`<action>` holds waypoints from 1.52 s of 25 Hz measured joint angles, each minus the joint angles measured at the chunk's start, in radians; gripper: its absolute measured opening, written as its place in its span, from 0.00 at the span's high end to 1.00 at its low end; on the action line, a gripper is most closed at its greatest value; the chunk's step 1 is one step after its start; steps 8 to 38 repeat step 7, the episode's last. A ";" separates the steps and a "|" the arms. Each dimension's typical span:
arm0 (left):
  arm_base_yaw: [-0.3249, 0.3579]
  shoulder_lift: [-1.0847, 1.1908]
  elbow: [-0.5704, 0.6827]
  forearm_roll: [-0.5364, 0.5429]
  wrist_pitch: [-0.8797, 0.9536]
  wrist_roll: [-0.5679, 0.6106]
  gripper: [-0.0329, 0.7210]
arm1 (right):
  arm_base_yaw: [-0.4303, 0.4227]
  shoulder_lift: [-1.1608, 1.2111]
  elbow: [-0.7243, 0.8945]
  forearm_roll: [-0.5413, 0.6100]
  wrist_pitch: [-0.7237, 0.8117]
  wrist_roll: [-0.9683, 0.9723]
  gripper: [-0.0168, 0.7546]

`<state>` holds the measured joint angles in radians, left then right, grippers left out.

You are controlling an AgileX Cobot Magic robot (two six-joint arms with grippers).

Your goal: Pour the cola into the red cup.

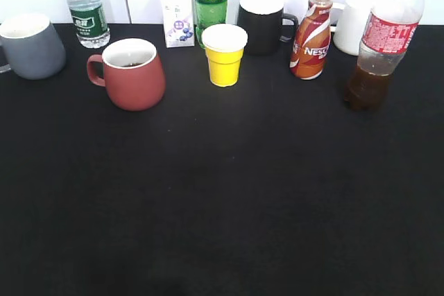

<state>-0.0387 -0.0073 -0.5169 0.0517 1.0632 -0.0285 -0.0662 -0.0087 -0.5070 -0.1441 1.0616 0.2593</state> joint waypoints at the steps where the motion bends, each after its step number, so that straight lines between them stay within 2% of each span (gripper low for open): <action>1: 0.000 0.000 0.000 0.000 0.000 0.000 0.58 | 0.000 0.000 0.000 0.000 0.000 0.000 0.22; 38: 0.000 0.000 0.000 0.000 0.000 0.000 0.58 | 0.000 0.000 0.000 0.000 0.000 0.000 0.22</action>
